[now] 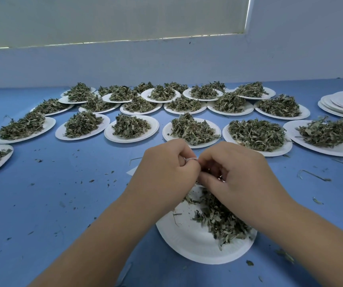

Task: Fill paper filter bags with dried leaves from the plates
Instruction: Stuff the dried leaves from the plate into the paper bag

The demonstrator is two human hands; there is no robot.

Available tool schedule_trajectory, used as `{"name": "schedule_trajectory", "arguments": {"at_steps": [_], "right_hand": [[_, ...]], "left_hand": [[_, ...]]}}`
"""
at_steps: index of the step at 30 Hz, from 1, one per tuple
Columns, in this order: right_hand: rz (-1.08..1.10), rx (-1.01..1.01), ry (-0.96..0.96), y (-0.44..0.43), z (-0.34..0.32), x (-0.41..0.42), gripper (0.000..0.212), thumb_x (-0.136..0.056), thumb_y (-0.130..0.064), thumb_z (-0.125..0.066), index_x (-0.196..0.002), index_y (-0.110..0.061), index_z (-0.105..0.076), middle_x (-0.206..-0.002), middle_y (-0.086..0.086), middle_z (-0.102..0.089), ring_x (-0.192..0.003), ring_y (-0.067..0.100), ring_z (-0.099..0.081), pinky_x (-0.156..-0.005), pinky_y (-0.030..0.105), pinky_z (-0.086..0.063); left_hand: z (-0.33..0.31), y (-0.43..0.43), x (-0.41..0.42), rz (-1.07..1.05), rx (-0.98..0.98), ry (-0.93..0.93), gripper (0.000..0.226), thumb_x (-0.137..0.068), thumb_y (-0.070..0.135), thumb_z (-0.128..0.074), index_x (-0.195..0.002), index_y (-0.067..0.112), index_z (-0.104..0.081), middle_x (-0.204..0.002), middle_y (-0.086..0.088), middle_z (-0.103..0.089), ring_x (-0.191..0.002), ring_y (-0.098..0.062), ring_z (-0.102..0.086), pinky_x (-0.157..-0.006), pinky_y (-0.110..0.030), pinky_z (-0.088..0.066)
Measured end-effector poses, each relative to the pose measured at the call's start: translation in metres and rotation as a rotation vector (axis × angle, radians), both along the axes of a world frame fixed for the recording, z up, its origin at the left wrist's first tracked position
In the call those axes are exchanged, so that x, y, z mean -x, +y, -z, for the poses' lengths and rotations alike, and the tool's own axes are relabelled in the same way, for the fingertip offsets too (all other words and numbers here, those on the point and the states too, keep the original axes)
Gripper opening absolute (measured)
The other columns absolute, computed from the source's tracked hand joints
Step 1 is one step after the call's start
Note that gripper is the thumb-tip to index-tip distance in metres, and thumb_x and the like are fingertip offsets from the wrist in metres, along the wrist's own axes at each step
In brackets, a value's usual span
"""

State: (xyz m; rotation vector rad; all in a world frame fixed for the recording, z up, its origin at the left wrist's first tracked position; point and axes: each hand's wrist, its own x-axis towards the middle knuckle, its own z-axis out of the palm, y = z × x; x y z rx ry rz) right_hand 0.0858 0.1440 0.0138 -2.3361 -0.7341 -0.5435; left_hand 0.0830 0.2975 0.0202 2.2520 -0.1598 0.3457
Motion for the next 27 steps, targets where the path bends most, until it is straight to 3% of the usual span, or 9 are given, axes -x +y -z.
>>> {"name": "schedule_trajectory", "arguments": {"at_steps": [5, 11, 14, 19, 22, 25, 27], "right_hand": [[-0.037, -0.036, -0.032, -0.003, 0.0, 0.003, 0.021, -0.076, -0.017, -0.077, -0.085, -0.027, -0.061, -0.076, -0.019, -0.052, -0.072, 0.0, -0.051, -0.068, 0.015, -0.041], [-0.026, -0.066, -0.008, 0.002, -0.001, 0.003, 0.022, -0.077, -0.014, -0.074, -0.084, -0.026, -0.058, -0.08, -0.015, -0.054, -0.074, 0.004, -0.052, -0.067, 0.027, -0.047], [-0.042, -0.082, 0.011, 0.0, -0.002, 0.004, 0.019, -0.079, -0.013, -0.074, -0.087, -0.025, -0.061, -0.082, -0.015, -0.058, -0.077, 0.004, -0.057, -0.07, 0.025, -0.048], [-0.065, -0.374, 0.101, -0.011, -0.011, 0.006, 0.017, -0.081, -0.016, -0.07, -0.084, -0.031, -0.064, -0.08, -0.014, -0.064, -0.078, 0.007, -0.062, -0.069, 0.017, -0.049], [-0.024, -0.429, 0.227, -0.019, -0.011, -0.003, 0.011, -0.078, -0.035, -0.065, -0.088, -0.033, -0.062, -0.085, -0.013, -0.064, -0.08, 0.004, -0.061, -0.069, 0.019, -0.05], [0.006, -0.305, 0.346, -0.024, -0.008, -0.009, 0.042, -0.065, -0.064, -0.064, -0.098, -0.039, -0.056, -0.096, -0.017, -0.06, -0.092, -0.002, -0.059, -0.073, 0.019, -0.051], [-0.036, -0.228, 0.401, -0.022, -0.006, -0.01, 0.056, -0.056, -0.071, -0.065, -0.104, -0.043, -0.052, -0.105, -0.02, -0.057, -0.095, -0.004, -0.058, -0.075, 0.021, -0.052]], "left_hand": [[-0.002, 0.0, 0.001, -0.002, 0.008, -0.004, 0.013, -0.081, 0.016, -0.059, -0.071, 0.023, -0.063, -0.06, -0.004, -0.062, -0.048, -0.003, -0.045, -0.045, -0.01, -0.035], [-0.004, -0.002, 0.003, 0.039, 0.019, 0.014, 0.013, -0.079, 0.012, -0.058, -0.073, 0.022, -0.064, -0.062, -0.008, -0.061, -0.046, -0.004, -0.042, -0.044, -0.01, -0.034], [-0.005, 0.001, 0.003, 0.024, 0.022, 0.002, 0.013, -0.08, 0.014, -0.06, -0.072, 0.023, -0.065, -0.06, -0.005, -0.06, -0.047, -0.003, -0.043, -0.045, -0.011, -0.035], [-0.009, 0.006, 0.001, -0.023, 0.045, -0.017, 0.016, -0.084, 0.016, -0.061, -0.07, 0.023, -0.063, -0.054, -0.003, -0.055, -0.044, -0.003, -0.04, -0.042, -0.011, -0.034], [-0.01, 0.007, 0.0, -0.044, 0.071, 0.005, 0.018, -0.084, 0.015, -0.06, -0.069, 0.024, -0.063, -0.045, 0.009, -0.047, -0.04, -0.004, -0.039, -0.039, -0.009, -0.031], [-0.011, 0.008, -0.001, -0.055, 0.093, 0.02, 0.017, -0.084, 0.015, -0.06, -0.07, 0.022, -0.063, -0.042, 0.011, -0.044, -0.039, -0.004, -0.037, -0.037, -0.01, -0.028], [-0.012, 0.009, -0.001, -0.063, 0.108, 0.019, 0.016, -0.084, 0.015, -0.06, -0.071, 0.022, -0.063, -0.042, 0.011, -0.045, -0.038, -0.003, -0.037, -0.037, -0.011, -0.028]]}}
